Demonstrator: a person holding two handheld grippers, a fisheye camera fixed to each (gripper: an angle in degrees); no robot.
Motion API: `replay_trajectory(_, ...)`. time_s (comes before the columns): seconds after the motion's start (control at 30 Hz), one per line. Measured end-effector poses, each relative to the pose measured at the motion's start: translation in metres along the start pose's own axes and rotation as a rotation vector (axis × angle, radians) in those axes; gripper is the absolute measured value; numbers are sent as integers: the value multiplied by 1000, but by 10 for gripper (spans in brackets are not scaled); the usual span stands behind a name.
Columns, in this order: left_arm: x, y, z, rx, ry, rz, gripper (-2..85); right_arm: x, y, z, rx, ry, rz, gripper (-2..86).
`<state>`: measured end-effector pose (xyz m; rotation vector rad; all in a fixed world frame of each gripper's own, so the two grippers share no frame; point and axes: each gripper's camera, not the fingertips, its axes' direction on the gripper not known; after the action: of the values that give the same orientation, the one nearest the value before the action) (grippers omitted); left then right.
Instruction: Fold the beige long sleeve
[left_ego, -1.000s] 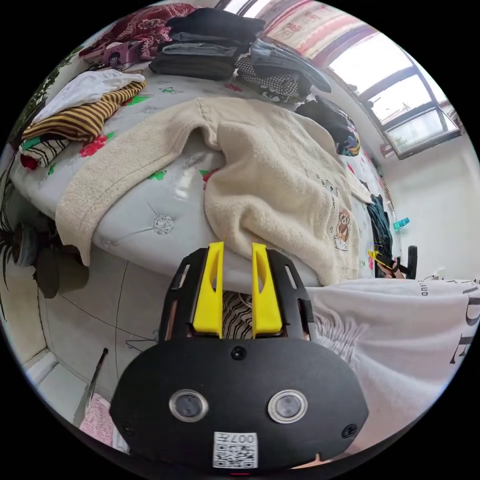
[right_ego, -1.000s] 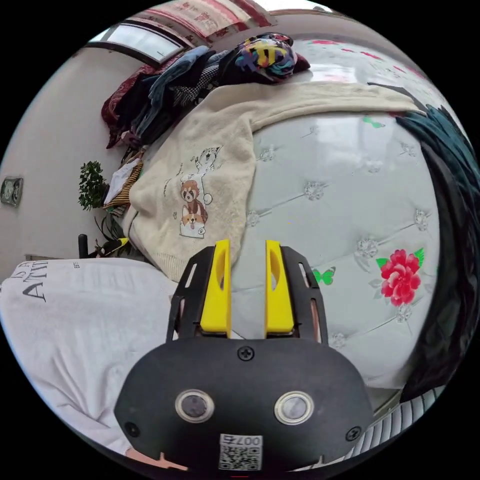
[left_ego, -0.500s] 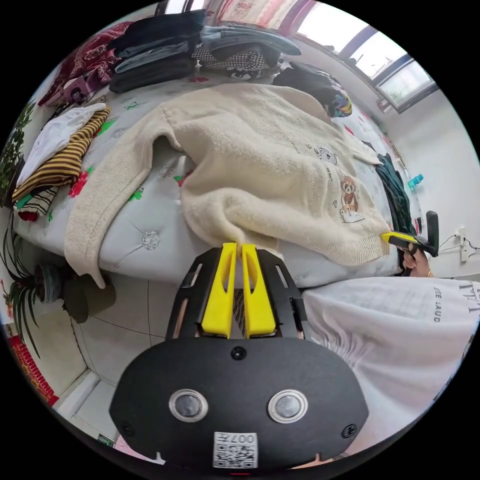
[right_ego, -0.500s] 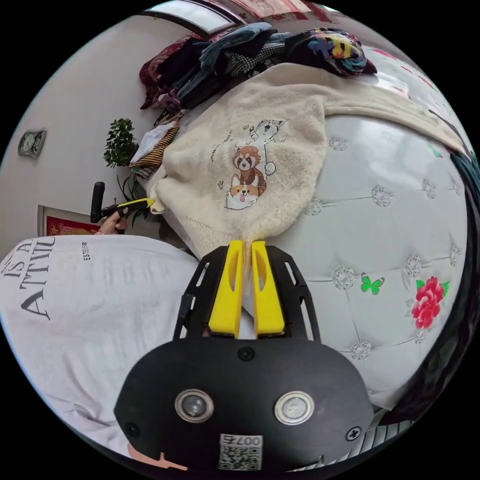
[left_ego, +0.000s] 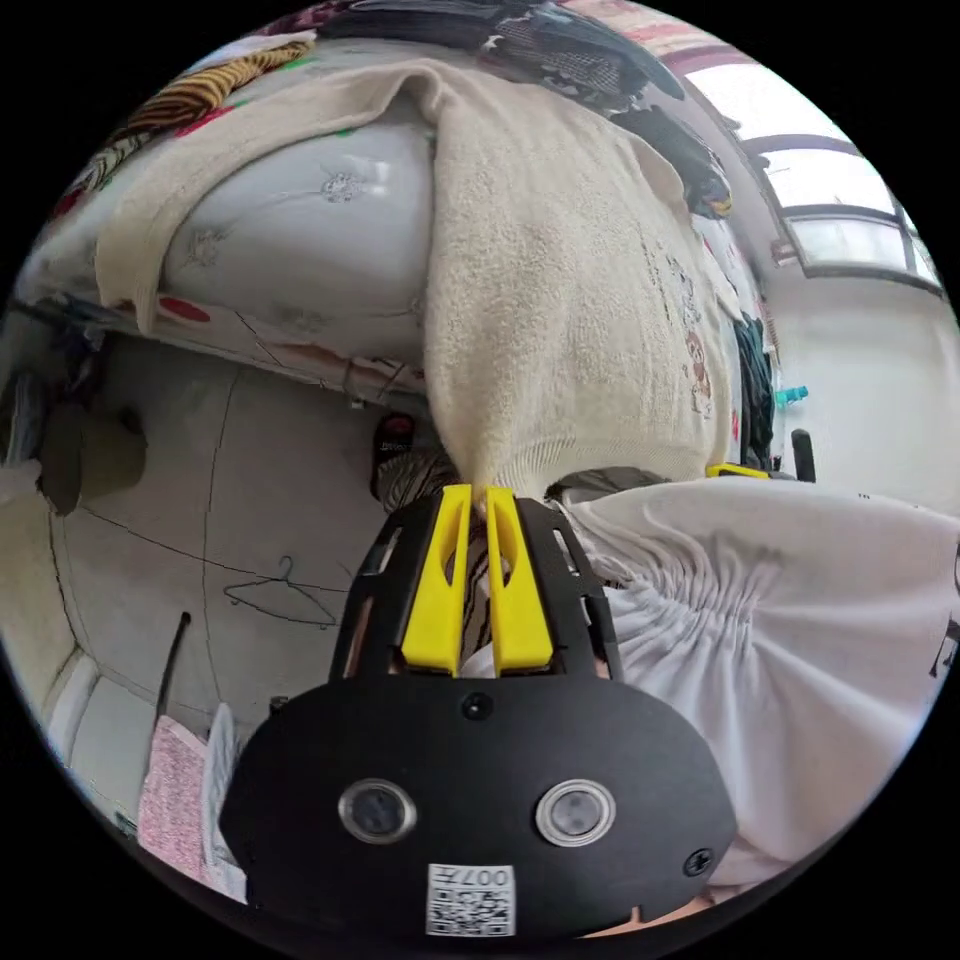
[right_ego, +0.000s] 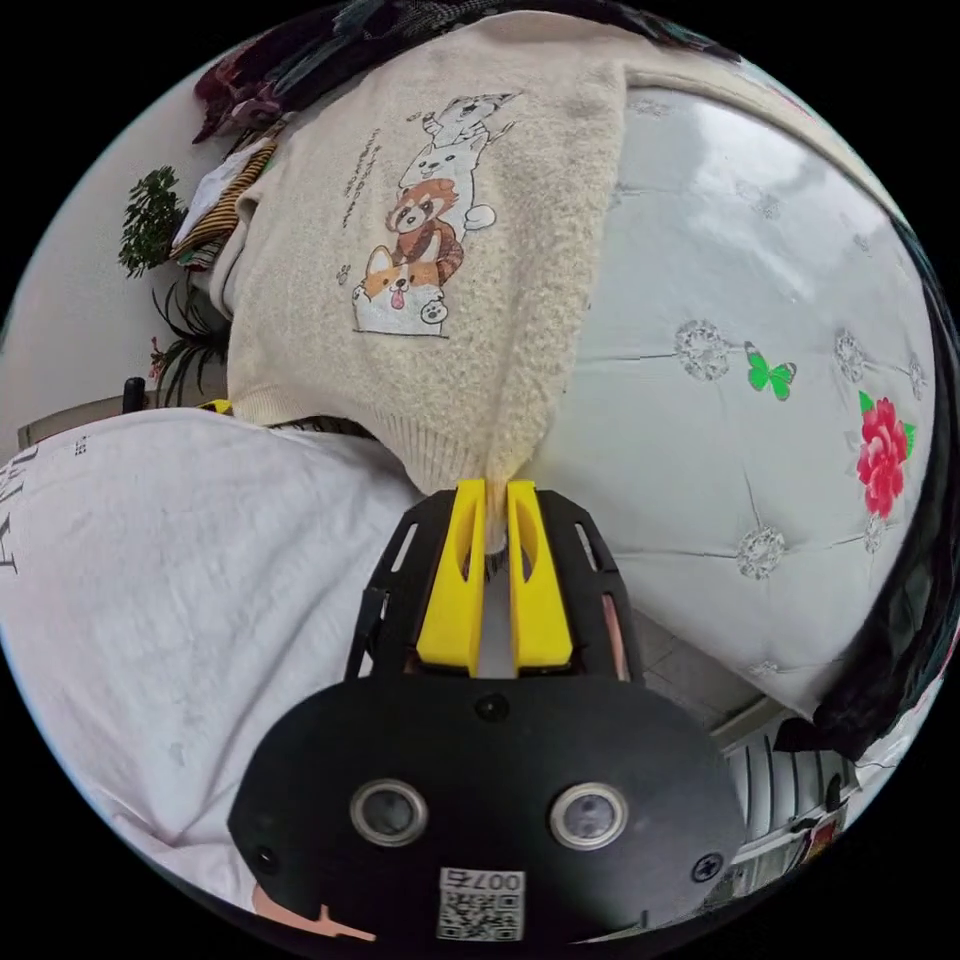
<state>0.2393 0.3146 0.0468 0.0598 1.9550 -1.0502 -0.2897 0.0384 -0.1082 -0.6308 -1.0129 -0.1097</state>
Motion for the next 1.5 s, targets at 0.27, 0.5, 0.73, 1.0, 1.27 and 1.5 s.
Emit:
replay_trajectory(0.27, -198, 37, -84, 402, 343, -514, 90, -29, 7, -60, 231, 3, 85, 53)
replay_trajectory(0.5, -317, 19, -84, 758, 767, -807, 170, -115, -34, -44, 252, 2, -33, 60)
replay_trajectory(0.73, -367, 16, -96, 830, 789, -1092, 118, -185, -61, -18, 224, -5, -116, 49)
replay_trajectory(1.0, -342, 13, -249, 1143, 697, -645, 43, -195, -49, -21, 275, 17, -32, 24)
replay_trajectory(1.27, -223, -108, -317, 1046, 444, -370, 41, -194, -45, -16, 312, -29, -9, 23)
replay_trajectory(1.5, 94, -199, -308, 948, 417, 372, 46, -174, -36, -33, 385, -6, 3, 32)
